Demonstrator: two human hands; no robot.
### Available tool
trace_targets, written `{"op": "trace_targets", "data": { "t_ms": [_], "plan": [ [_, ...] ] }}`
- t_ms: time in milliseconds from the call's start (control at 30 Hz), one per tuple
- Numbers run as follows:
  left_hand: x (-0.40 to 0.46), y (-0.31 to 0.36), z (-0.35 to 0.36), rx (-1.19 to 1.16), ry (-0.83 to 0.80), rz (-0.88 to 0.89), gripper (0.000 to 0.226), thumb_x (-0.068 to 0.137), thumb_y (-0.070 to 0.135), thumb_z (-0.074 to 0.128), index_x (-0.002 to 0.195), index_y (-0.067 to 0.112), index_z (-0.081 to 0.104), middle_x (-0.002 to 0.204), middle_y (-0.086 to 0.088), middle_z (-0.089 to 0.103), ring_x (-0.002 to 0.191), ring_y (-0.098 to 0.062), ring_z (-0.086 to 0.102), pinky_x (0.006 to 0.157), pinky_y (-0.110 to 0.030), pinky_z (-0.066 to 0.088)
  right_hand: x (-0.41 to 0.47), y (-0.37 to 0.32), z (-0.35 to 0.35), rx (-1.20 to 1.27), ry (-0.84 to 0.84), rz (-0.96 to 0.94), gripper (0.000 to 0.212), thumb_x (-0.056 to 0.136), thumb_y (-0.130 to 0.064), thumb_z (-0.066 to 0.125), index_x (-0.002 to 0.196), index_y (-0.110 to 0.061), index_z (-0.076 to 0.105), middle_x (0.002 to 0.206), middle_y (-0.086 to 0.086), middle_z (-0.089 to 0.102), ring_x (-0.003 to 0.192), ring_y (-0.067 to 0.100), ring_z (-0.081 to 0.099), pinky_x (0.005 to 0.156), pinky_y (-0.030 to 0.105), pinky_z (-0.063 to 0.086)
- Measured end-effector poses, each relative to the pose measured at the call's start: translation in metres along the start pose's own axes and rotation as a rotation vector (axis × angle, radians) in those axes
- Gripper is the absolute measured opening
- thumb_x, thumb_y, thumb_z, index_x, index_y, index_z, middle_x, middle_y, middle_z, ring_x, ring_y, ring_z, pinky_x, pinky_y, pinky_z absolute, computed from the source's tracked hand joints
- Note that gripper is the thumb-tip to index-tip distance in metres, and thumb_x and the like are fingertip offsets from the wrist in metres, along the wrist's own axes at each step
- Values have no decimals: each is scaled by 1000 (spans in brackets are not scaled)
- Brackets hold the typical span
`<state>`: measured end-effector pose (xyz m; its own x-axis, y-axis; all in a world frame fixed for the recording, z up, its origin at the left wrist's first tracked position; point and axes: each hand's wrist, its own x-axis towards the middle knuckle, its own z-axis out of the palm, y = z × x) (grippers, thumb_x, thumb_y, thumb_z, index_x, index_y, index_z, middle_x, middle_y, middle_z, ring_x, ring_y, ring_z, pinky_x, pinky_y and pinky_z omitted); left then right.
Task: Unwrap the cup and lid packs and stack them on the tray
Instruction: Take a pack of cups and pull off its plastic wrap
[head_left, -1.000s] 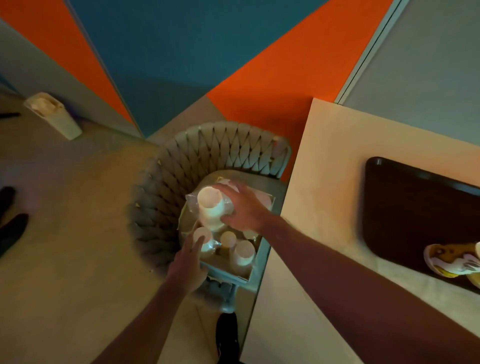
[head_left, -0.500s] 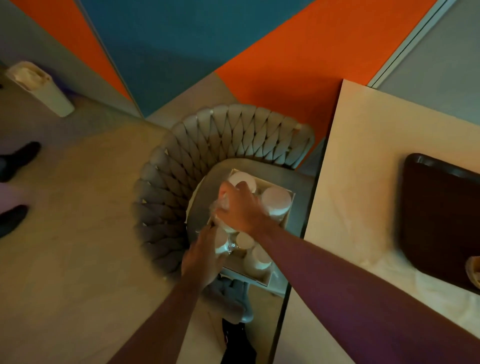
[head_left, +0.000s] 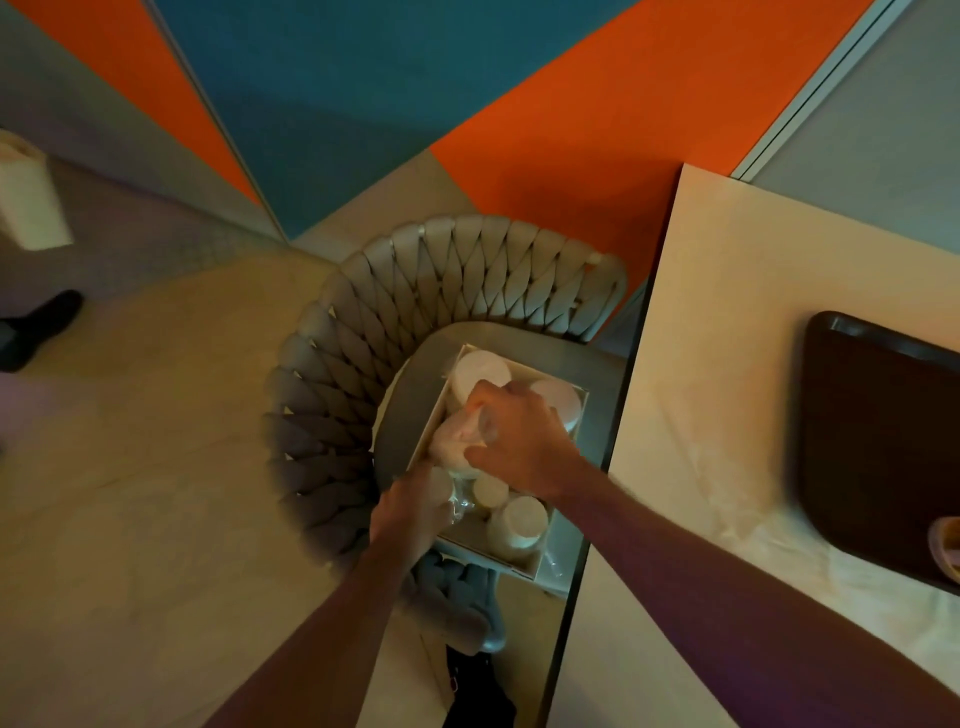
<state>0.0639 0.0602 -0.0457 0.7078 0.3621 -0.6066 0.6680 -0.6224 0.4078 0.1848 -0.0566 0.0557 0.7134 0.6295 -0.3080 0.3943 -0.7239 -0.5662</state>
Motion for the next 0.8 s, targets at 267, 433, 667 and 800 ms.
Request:
{"op": "trace_targets", "data": {
  "t_ms": [267,433,667,800],
  "plan": [
    [7,13,-11,45,64,42,39,89,31,69,125,21,56,119,-10,66,115,-34,61,88,-38,49,-30,11,-75,123,124,54,42,72,-26,85,107,-32,63,102,-7,63,88,11,63,74,33,60],
    [25,14,-10,68,120,36,36,85,38,70,114,20,60,107,-8,69,105,-32,66,81,-37,51,-52,39,-108,281,233,163,42,70,-26,90,101,-36,63,98,-18,65,84,-4,62,61,11,51],
    [50,27,-11,40,167,104,43,84,42,72,119,19,61,108,-3,69,104,-26,67,72,-32,49,-76,75,-123,532,304,241,43,57,-28,91,92,-38,70,105,-3,67,94,26,67,57,45,63],
    [59,44,-15,51,143,142,44,90,32,72,127,14,55,114,-6,67,106,-26,67,77,-34,52,-86,87,-121,592,323,266,44,58,-23,94,94,-36,71,108,3,67,94,33,69,58,48,63]
  ]
}}
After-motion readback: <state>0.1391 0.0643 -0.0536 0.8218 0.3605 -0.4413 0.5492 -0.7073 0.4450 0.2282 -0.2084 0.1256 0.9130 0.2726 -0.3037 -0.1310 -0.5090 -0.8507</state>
